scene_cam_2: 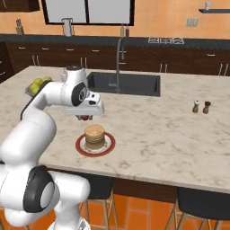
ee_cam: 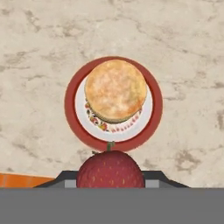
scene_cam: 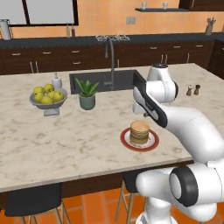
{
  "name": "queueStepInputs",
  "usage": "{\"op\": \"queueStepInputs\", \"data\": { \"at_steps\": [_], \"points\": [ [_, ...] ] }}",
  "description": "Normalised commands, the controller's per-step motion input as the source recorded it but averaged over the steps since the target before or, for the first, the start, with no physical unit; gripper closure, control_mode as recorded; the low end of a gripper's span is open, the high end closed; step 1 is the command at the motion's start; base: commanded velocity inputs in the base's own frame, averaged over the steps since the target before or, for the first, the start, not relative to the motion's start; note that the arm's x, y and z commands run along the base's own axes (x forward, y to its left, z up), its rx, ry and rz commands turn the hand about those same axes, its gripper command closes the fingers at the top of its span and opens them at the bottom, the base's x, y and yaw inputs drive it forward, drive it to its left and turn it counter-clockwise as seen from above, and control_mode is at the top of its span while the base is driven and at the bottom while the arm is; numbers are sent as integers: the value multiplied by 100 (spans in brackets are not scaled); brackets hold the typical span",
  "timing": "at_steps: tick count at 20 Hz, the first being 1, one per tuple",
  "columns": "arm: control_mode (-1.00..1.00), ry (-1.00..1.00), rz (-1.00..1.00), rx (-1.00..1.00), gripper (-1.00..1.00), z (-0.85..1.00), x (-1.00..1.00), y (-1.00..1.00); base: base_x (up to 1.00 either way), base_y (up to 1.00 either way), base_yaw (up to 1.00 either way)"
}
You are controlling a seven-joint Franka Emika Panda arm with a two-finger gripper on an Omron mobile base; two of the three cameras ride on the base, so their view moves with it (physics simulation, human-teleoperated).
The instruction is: Take the strawberry from the fridge and place it on top of the pancake, located on the dining counter.
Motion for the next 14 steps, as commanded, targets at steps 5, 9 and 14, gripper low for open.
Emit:
{"op": "queueStepInputs", "data": {
  "at_steps": [5,9,14],
  "points": [
    [-100,1,0,-2,100,-61,16,0,0,0,0],
    [-100,0,0,0,100,-40,38,0,0,0,0],
    [-100,5,0,0,100,-21,55,0,0,0,0]
  ]
}}
